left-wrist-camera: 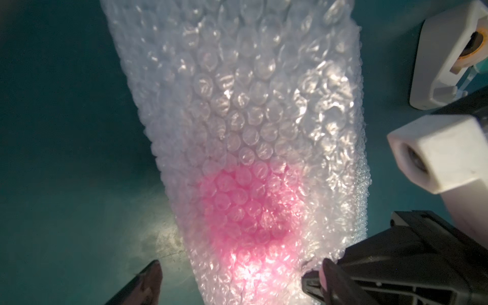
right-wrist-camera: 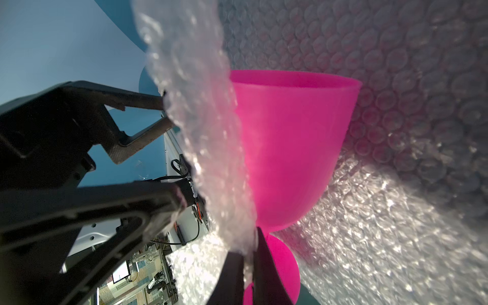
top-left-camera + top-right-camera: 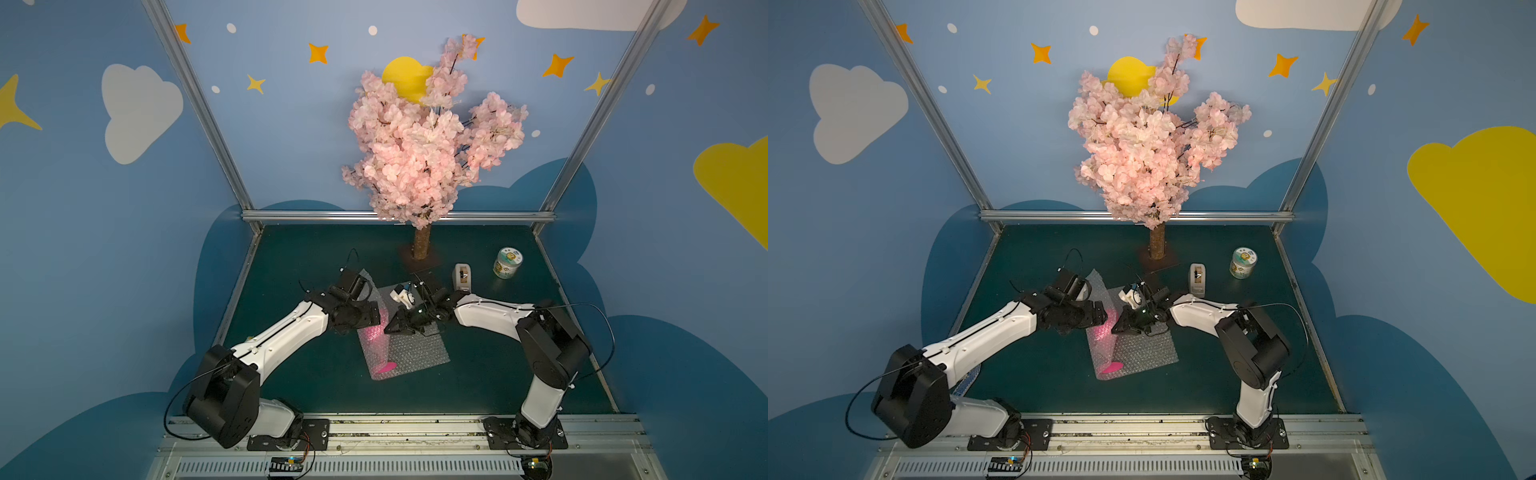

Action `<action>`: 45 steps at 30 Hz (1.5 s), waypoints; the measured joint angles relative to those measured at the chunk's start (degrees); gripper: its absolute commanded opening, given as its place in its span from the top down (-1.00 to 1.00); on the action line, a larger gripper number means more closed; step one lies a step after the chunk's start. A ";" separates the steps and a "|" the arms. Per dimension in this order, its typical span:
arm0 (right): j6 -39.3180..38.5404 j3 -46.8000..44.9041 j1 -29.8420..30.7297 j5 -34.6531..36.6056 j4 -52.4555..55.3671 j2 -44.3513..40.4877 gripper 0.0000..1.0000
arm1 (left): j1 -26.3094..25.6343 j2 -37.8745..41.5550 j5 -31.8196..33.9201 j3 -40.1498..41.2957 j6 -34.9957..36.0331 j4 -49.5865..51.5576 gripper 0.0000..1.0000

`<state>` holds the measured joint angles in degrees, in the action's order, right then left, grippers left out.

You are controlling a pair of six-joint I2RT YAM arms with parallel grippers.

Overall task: Wrap wine glasses in bubble wrap
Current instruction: Wrap the wine glass in bubble wrap.

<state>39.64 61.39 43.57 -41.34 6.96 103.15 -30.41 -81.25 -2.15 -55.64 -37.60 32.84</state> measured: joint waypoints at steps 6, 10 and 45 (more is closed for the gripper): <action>-0.87 -0.22 -0.42 -0.31 0.59 0.00 0.79 | -0.63 -2.16 0.39 -0.04 0.63 -0.44 -0.87; -1.18 -0.55 -0.70 -0.33 0.90 0.00 0.78 | -1.01 -3.32 0.74 -0.09 1.20 -0.92 -0.87; -4.98 0.63 -0.61 10.10 12.20 -9.46 0.67 | -4.74 -9.20 6.73 -2.97 1.77 -1.38 -0.78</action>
<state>34.65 62.02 42.96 -31.24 19.16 93.69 -35.16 -90.45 4.58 -58.61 -35.83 31.46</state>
